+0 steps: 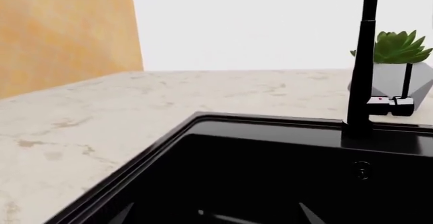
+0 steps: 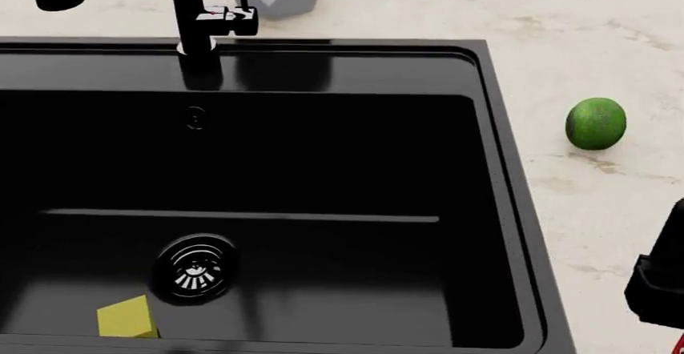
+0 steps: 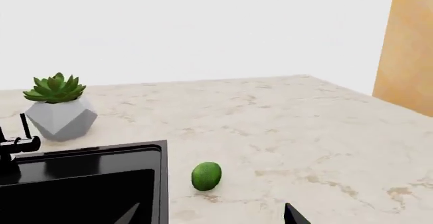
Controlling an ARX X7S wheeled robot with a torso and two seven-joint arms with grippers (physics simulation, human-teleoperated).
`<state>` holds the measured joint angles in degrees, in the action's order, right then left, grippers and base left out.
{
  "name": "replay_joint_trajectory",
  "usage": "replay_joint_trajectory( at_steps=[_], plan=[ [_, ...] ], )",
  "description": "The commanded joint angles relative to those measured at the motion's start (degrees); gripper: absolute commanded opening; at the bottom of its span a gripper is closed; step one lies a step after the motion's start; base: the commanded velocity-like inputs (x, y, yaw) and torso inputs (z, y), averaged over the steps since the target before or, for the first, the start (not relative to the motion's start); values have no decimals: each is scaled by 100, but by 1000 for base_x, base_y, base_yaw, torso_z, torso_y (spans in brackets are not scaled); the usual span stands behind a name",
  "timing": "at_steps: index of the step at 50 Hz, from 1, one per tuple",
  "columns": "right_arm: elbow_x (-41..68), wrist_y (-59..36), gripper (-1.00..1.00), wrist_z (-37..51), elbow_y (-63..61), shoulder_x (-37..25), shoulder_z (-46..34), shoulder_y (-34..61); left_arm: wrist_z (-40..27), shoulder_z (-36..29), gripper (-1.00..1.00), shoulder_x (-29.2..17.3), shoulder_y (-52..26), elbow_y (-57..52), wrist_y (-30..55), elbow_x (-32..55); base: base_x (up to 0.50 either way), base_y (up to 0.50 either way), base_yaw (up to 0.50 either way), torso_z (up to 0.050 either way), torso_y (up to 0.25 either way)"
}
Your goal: Pick the canned food from the counter and place it in the sink
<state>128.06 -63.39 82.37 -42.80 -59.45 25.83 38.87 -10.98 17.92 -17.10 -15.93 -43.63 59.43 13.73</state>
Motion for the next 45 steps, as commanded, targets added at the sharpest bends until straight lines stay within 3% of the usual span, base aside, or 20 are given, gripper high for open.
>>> replay_joint_trajectory(
  at_steps=[1, 10, 20, 45],
  plan=[
    [1158, 309, 100, 705, 273, -775, 1166, -968, 19, -23, 100, -2, 92, 130, -129, 8, 0, 0, 0, 0, 0],
    [1382, 397, 100, 580, 431, -1206, 1509, -1567, 18, -104, 100, 2, 111, 315, -265, -13, 0, 0, 0, 0, 0],
    [1536, 309, 100, 660, 378, -1234, 1834, -2096, -15, -128, 100, 10, 133, 449, -374, -37, 0, 0, 0, 0, 0],
    [1382, 182, 100, 444, 142, -661, 2319, -3159, -64, -204, 100, -30, 160, 525, -439, -40, 0, 0, 0, 0, 0]
  ],
)
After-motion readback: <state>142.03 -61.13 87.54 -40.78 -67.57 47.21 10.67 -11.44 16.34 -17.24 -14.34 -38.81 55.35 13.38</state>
